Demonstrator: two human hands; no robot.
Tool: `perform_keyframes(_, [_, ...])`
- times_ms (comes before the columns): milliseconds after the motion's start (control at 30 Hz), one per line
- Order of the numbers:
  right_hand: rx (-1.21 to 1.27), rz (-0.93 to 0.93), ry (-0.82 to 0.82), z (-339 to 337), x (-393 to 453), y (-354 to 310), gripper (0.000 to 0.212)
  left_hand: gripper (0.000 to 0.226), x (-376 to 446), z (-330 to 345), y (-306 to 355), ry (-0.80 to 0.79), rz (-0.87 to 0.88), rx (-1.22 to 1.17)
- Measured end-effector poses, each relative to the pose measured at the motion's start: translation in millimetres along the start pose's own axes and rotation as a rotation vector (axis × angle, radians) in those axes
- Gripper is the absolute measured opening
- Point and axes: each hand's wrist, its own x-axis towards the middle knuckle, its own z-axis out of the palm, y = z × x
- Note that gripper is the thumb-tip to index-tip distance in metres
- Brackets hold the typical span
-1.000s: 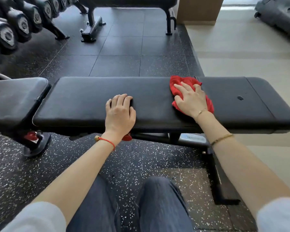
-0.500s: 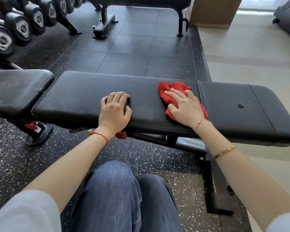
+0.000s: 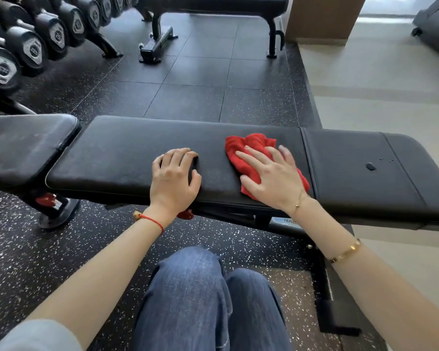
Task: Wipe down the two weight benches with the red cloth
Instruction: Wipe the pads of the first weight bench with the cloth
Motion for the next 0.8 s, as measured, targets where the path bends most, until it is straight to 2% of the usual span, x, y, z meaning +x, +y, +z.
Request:
perform_keyframes(100, [-0.101,-0.041,0.009,-2.9,-1.3,2.6,0.062,0.040,-0.3,-0.4,-0.2,-0.005,0.001,0.003])
perform_keyframes(267, [0.081,-0.036,-0.016,-1.0,1.1,1.5,0.057,0.042,-1.0,-1.7,0.3,-0.034,-0.001,0.008])
perform_keyframes(367, [0.040,0.002,-0.016,1.9,1.1,13.4,0.055,0.043,-1.3,-1.5,-0.6,-0.037,-0.002,0.002])
perform_keyframes(500, [0.016,0.157,-0.032,2.8,30.3,32.2,0.056,0.044,-2.3,-0.8,0.8,-0.041,-0.010,0.005])
perform_keyframes(600, [0.042,0.271,-0.054,3.3,60.5,22.0,0.056,0.043,-1.9,-0.7,2.1,-0.039,-0.016,0.007])
perform_keyframes(800, [0.115,-0.020,-0.043,7.0,26.7,-25.0,0.055,0.042,-1.2,0.1,0.5,-0.017,-0.013,0.005])
